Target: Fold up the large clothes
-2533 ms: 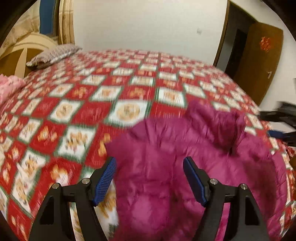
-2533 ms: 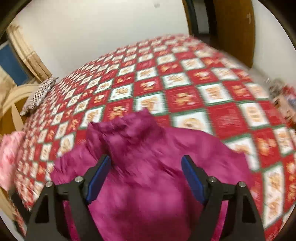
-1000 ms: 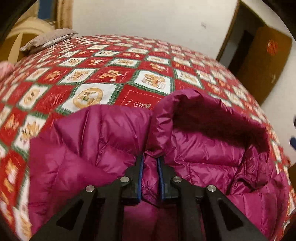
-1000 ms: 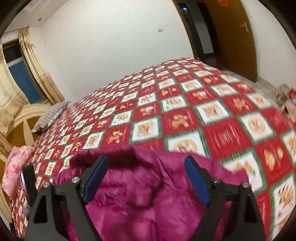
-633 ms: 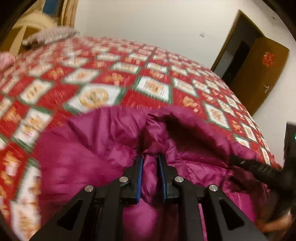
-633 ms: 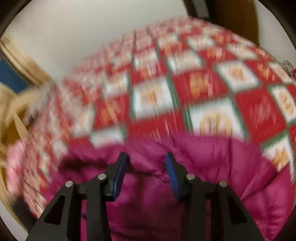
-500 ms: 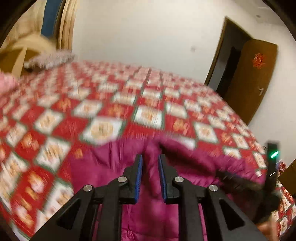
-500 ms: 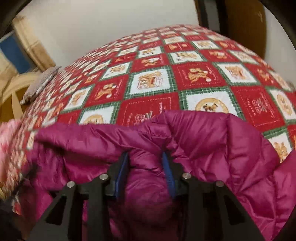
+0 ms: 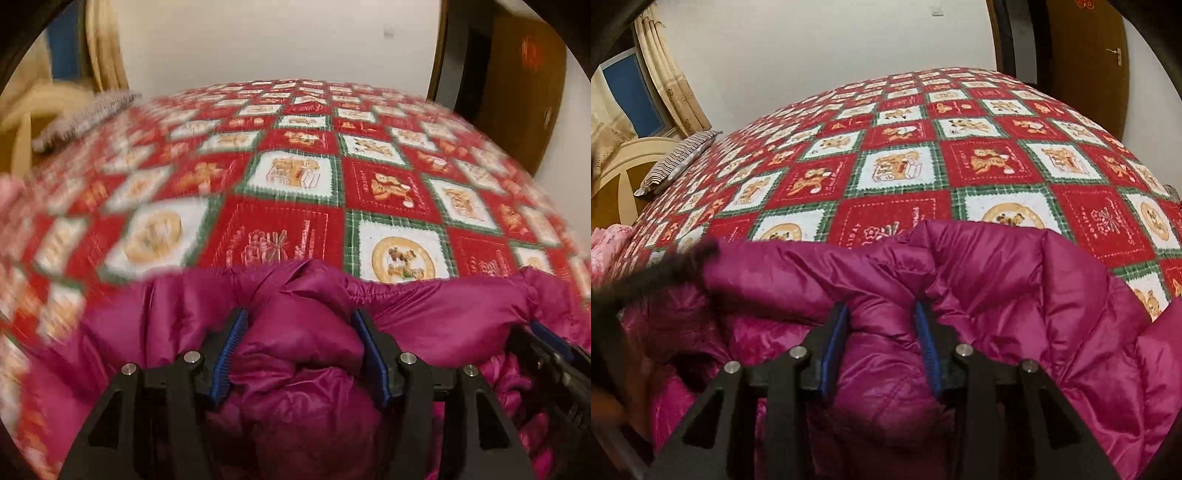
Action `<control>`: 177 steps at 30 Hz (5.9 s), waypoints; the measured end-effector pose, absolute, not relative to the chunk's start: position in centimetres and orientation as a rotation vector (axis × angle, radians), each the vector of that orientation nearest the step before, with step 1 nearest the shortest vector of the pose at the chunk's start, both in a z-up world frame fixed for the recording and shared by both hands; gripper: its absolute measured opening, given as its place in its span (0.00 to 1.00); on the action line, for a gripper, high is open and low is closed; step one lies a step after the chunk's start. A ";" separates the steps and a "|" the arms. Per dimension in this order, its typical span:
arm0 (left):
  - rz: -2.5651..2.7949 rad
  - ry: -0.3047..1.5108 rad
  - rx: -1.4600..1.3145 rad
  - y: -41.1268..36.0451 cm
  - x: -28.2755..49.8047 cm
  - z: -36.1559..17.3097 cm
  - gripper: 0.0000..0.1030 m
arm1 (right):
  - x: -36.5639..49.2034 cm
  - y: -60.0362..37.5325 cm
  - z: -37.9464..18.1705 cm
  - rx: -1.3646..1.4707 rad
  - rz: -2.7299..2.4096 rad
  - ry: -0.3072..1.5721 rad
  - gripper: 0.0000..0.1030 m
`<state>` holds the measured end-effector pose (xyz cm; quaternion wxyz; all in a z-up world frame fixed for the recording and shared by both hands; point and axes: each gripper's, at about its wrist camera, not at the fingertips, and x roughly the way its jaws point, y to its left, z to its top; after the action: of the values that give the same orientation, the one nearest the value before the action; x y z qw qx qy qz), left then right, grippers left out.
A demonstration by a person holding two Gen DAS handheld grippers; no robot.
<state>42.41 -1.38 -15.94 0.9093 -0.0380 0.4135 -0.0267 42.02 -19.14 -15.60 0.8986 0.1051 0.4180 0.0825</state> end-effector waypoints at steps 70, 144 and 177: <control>-0.498 0.952 -0.313 15.7 0.7 -16.2 0.08 | -2.6 -23.6 -17.0 0.178 0.150 1.047 0.35; -0.236 0.641 -0.520 16.3 26.5 -2.7 0.77 | 19.0 -25.4 -2.8 0.462 0.077 0.567 0.82; -0.054 0.814 0.075 -2.6 31.4 -15.7 0.83 | 28.8 -14.9 -13.3 0.091 -0.028 0.832 0.57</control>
<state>31.39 -2.55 -15.67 0.9172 0.0367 0.3958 -0.0262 28.85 -14.87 -13.33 0.9137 0.0440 0.4039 -0.0135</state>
